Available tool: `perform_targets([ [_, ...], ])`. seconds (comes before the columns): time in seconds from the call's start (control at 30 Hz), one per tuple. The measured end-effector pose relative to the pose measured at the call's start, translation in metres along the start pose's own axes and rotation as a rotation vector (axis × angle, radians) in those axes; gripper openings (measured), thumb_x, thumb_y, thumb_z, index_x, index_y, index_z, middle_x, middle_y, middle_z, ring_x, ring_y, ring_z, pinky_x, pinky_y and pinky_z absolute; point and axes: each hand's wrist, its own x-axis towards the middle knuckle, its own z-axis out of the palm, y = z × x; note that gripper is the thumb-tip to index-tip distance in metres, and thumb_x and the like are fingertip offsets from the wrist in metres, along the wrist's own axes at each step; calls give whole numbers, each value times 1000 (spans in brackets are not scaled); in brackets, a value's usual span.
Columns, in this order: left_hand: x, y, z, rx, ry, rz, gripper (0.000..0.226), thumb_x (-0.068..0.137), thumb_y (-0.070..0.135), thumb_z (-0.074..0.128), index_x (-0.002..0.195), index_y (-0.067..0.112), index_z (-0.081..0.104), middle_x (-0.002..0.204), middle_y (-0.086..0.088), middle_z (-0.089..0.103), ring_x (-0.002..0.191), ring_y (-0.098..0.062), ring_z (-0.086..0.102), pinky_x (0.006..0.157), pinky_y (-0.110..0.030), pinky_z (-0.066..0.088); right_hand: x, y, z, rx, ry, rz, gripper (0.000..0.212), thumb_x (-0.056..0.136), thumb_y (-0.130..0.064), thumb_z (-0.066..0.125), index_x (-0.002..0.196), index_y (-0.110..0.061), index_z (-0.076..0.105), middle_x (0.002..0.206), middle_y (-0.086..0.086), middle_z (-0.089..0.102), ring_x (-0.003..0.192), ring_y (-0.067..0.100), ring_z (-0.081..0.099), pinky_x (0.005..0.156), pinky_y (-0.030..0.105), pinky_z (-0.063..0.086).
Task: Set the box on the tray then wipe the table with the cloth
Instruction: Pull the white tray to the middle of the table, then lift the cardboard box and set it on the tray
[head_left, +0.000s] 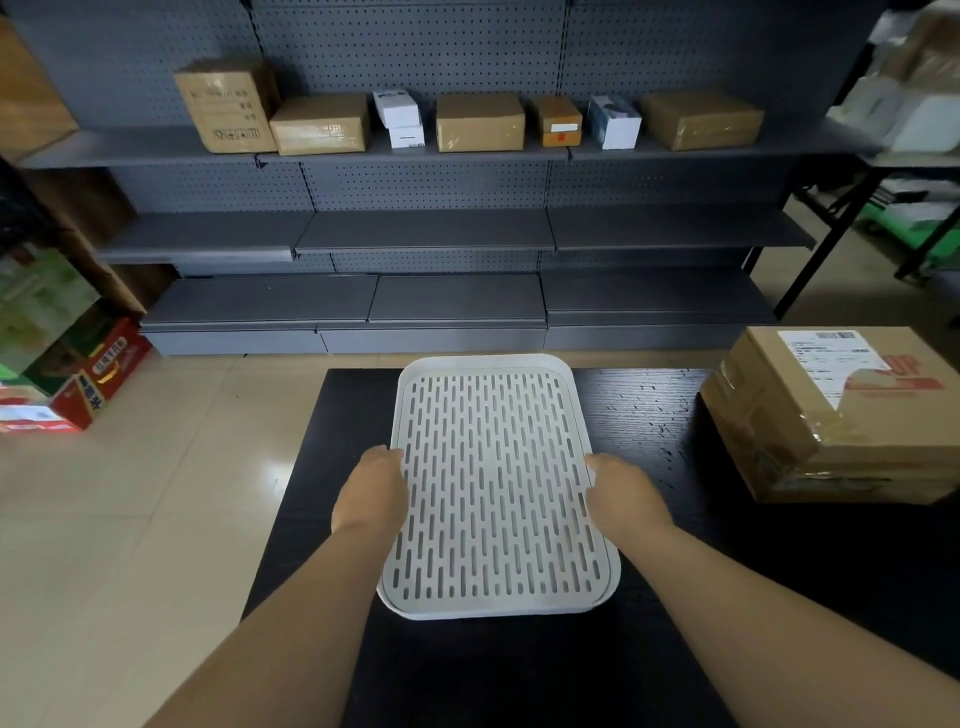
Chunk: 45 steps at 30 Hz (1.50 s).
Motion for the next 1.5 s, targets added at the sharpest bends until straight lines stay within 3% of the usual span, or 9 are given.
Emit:
perform_targets([
  [0.07, -2, 5, -4, 96, 30, 47, 24, 96, 21, 42, 105, 14, 63, 110, -4, 58, 86, -20, 64, 81, -40, 58, -3, -2, -4, -24, 38, 10, 26, 97, -16, 41, 106, -11, 64, 113, 5, 56, 85, 17, 57, 69, 27, 48],
  [0.27, -21, 36, -27, 373, 133, 264, 30, 97, 28, 38, 113, 15, 61, 120, -2, 58, 104, -20, 57, 88, -33, 47, -27, -8, -25, -194, 261, -18, 21, 95, -26, 49, 104, -16, 65, 110, 1, 61, 86, 14, 47, 71, 24, 39],
  [0.43, -47, 64, -37, 482, 164, 360, 39, 99, 38, 33, 117, 16, 59, 124, -3, 57, 113, -22, 54, 95, -35, 41, -51, -3, -39, -231, 375, -37, 31, 97, -28, 48, 122, -17, 62, 125, 0, 59, 116, 17, 52, 97, 31, 43],
  [0.67, -88, 91, -32, 510, 170, 458, 43, 100, 40, 32, 126, 15, 55, 131, -4, 54, 121, -22, 52, 103, -36, 39, -90, 23, -51, -241, 440, -32, 38, 97, -29, 49, 133, -19, 56, 136, -1, 54, 129, 18, 46, 108, 33, 37],
  [0.97, -137, 145, -16, 509, 214, 513, 42, 100, 41, 33, 126, 17, 55, 129, -3, 56, 119, -21, 54, 102, -35, 40, -131, 79, -94, -215, 492, 6, 37, 97, -30, 48, 132, -20, 55, 134, -1, 53, 126, 18, 46, 104, 32, 40],
  [1.1, -168, 181, 5, 488, 239, 522, 41, 99, 41, 36, 122, 16, 58, 125, -4, 58, 116, -22, 55, 98, -34, 41, -151, 125, -118, -210, 508, 23, 31, 95, -30, 50, 123, -20, 59, 125, -1, 56, 118, 18, 49, 98, 32, 43],
  [1.5, -267, 277, 73, 445, 291, 476, 40, 99, 42, 38, 122, 16, 56, 121, -3, 59, 111, -21, 58, 91, -33, 45, -202, 265, -182, -228, 477, -19, 30, 95, -29, 50, 122, -19, 59, 125, 0, 56, 117, 18, 50, 93, 32, 44],
])
